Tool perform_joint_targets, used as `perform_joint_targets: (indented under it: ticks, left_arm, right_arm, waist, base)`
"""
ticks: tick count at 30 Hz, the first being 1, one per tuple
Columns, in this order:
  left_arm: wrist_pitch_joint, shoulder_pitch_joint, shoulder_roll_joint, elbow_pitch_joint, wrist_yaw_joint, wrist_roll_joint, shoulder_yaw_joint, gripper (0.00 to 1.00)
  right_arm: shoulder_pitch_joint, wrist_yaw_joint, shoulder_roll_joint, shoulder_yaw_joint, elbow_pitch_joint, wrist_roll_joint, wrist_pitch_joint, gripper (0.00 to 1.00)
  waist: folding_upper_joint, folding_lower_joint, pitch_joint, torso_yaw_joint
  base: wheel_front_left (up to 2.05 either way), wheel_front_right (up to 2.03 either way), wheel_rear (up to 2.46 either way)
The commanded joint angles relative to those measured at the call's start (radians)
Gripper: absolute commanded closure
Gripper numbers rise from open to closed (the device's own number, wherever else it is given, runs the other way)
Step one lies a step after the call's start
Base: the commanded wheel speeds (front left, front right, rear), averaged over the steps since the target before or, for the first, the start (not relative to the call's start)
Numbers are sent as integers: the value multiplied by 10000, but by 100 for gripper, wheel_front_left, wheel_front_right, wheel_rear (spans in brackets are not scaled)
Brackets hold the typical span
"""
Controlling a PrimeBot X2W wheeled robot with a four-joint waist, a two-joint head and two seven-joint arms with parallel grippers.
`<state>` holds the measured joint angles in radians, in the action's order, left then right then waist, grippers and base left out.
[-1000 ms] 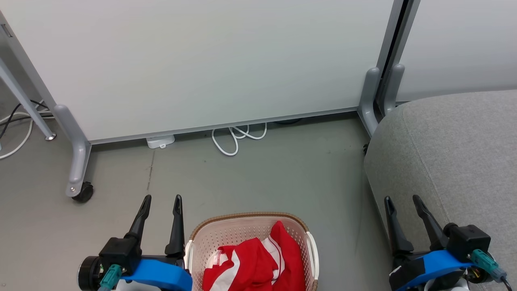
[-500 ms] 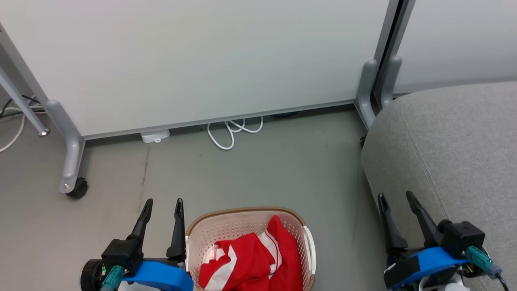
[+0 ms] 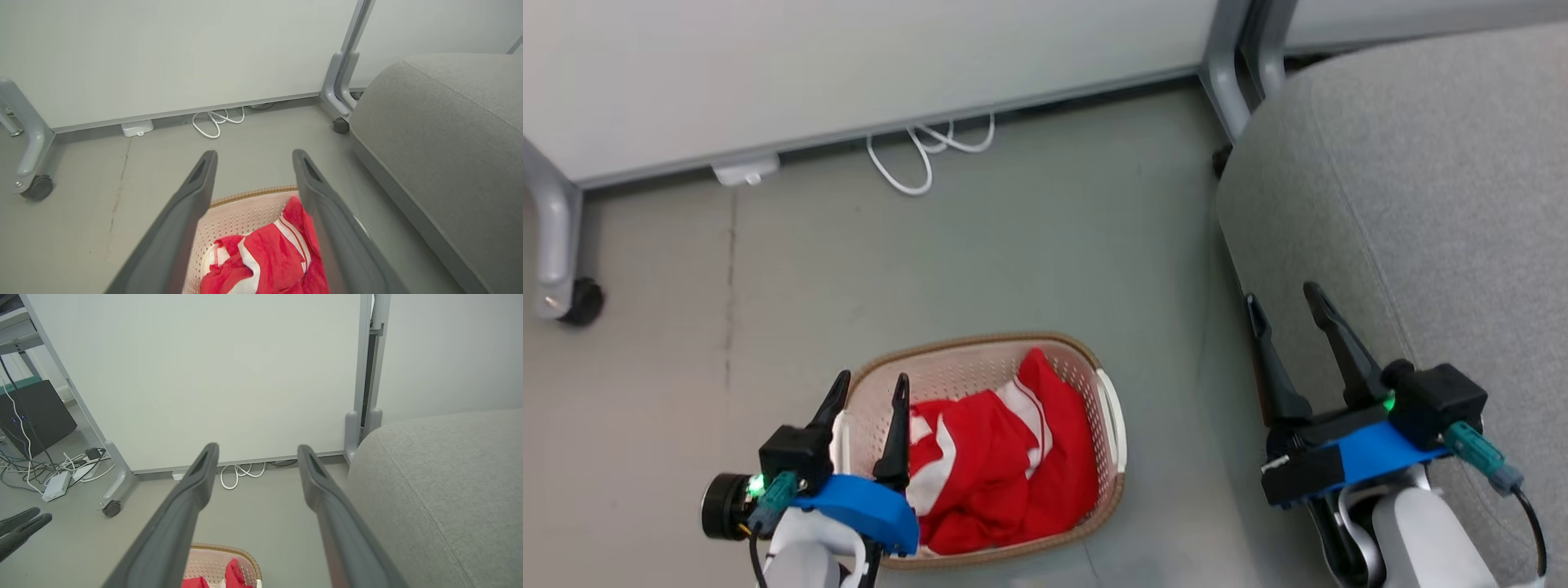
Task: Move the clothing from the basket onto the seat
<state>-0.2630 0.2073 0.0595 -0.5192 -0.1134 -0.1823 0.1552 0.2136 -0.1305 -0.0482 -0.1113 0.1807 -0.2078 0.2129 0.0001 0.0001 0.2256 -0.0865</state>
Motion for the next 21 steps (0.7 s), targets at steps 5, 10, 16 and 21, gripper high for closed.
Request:
perform_joint_targets:
  ticks: [5,10,16,21]
  left_arm:
    - [-28,1072,178,-1150,-90,126,244,0]
    - [-28,1929,332,-2337,-83,200,360,0]
    - [161,2846,556,-3920,165,64,160,0]
    - [307,3490,831,-4803,271,-45,32,0]
  right_arm:
    - [694,-3,-35,-417,-203,-64,140,0]
    - [1210,-4,-34,-978,-350,-367,287,0]
    - [1681,-3,-34,-1558,-402,-748,452,0]
    - [1936,-4,-29,-1784,-435,-1094,521,0]
  waist:
    - [-1,-1,1603,-717]
    - [-1,-1,2527,-1198]
    - [-1,-1,3409,-1825]
    - [-1,-1,4133,-2240]
  base:
    - [0,0,0]
    - [0,0,0]
    - [0,0,0]
    - [0,0,0]
